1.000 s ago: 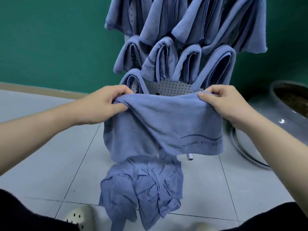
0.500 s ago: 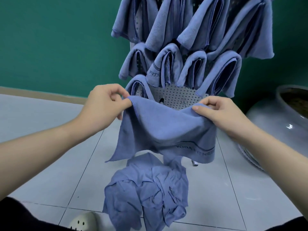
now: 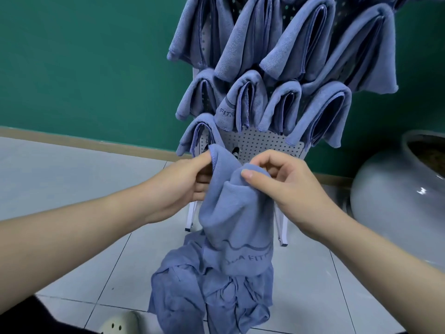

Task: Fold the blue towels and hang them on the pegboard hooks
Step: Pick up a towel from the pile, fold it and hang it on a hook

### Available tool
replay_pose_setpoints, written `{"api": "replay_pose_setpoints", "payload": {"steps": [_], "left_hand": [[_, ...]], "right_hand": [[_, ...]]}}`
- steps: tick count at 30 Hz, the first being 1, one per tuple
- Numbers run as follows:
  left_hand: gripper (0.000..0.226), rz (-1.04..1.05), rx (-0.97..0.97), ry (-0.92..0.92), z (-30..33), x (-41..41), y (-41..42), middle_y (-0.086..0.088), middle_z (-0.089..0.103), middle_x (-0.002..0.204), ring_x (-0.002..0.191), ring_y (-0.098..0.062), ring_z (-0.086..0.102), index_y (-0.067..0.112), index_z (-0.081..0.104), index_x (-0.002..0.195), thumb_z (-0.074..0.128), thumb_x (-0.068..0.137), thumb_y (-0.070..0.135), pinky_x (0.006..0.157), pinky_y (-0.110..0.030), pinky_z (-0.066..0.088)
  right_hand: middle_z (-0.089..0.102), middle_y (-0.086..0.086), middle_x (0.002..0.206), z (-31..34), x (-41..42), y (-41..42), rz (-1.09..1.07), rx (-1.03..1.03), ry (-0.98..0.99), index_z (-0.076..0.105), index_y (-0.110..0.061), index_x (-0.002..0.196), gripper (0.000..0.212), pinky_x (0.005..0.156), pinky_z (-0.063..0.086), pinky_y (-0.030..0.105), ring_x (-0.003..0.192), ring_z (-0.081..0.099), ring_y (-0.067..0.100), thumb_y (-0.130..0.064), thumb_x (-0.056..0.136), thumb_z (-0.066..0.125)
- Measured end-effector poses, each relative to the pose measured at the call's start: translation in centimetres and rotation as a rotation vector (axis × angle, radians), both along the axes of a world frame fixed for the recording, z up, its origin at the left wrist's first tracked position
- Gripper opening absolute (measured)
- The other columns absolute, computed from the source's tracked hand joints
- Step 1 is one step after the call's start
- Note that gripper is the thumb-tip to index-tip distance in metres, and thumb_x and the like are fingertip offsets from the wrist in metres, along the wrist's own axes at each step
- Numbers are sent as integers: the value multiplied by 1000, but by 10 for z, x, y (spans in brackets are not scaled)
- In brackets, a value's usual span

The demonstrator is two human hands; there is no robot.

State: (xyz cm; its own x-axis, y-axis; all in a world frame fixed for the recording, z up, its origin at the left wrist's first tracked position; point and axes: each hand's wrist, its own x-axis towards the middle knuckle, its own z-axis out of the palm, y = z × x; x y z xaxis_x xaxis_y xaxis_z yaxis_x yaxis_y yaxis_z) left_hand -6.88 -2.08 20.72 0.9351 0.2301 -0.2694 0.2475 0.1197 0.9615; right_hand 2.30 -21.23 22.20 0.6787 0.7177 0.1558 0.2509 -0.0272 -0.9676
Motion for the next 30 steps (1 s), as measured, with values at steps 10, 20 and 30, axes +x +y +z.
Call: {"api": "replay_pose_setpoints", "payload": {"steps": [10, 20, 30], "left_hand": [[10, 51, 87, 39, 0, 4, -5, -15, 75, 104, 87, -17, 66, 8, 68, 94, 66, 96, 17, 80, -31, 51], [13, 191, 43, 132, -4, 2, -6, -5, 65, 85, 79, -20, 62, 20, 63, 90, 66, 98, 30, 82, -36, 50], [24, 31, -206, 27, 2, 1, -17, -8, 78, 110, 102, -21, 74, 12, 77, 112, 63, 99, 26, 95, -38, 58]], "right_hand": [[68, -3, 79, -13, -12, 0, -77, -43, 43, 71, -10, 82, 10, 76, 46, 26, 75, 59, 11, -7, 90, 76], [71, -8, 78, -13, -2, 2, -463, 69, 170, 75, -16, 89, 4, 74, 48, 22, 74, 61, 3, -16, 93, 75], [78, -3, 101, -17, -26, 13, -155, 46, -112, 82, -15, 82, 20, 90, 54, 23, 100, 72, 8, 3, 88, 75]]}}
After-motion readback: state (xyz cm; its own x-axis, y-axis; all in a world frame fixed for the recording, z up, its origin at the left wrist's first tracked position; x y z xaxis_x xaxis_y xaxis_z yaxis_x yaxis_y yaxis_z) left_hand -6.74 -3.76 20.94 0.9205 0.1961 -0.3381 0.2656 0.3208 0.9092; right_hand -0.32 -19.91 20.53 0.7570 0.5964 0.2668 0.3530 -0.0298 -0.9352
